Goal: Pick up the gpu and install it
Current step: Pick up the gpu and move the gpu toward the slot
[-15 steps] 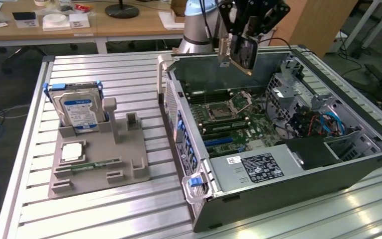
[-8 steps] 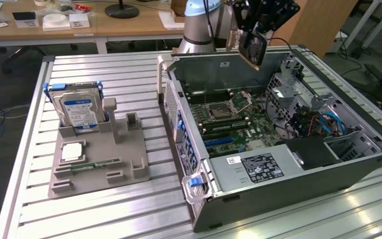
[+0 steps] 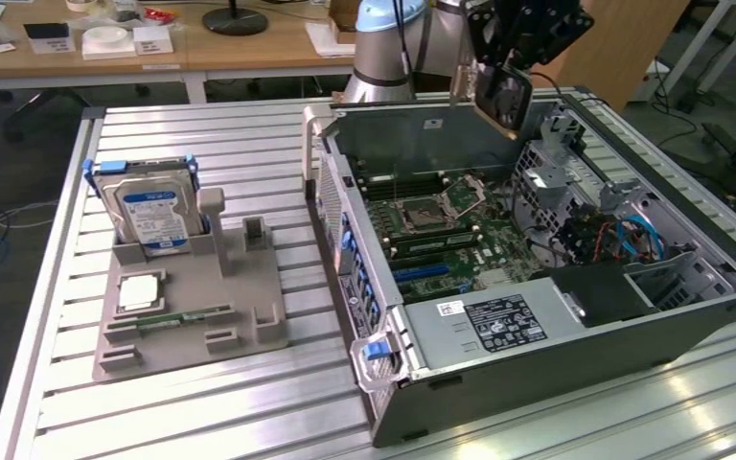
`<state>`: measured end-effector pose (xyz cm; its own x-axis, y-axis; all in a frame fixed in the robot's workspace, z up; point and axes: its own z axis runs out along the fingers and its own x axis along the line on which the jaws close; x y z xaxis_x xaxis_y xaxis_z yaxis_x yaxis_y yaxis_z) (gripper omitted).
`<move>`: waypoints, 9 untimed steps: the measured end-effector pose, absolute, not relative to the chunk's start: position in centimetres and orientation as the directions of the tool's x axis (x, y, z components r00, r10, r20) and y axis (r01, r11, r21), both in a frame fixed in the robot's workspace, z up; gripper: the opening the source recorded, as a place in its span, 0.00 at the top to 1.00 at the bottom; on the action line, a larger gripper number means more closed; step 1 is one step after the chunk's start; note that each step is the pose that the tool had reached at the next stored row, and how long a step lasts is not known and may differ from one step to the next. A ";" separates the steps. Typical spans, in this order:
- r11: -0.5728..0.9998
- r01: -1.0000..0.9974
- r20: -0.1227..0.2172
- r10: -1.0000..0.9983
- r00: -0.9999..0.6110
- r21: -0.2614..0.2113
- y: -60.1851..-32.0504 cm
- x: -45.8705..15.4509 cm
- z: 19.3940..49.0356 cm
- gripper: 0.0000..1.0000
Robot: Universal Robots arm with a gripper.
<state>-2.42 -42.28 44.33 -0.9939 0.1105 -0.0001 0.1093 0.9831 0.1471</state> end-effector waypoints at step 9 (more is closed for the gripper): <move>0.988 0.108 -0.004 0.110 -0.994 0.109 -42.3 0.2 43.6 0.72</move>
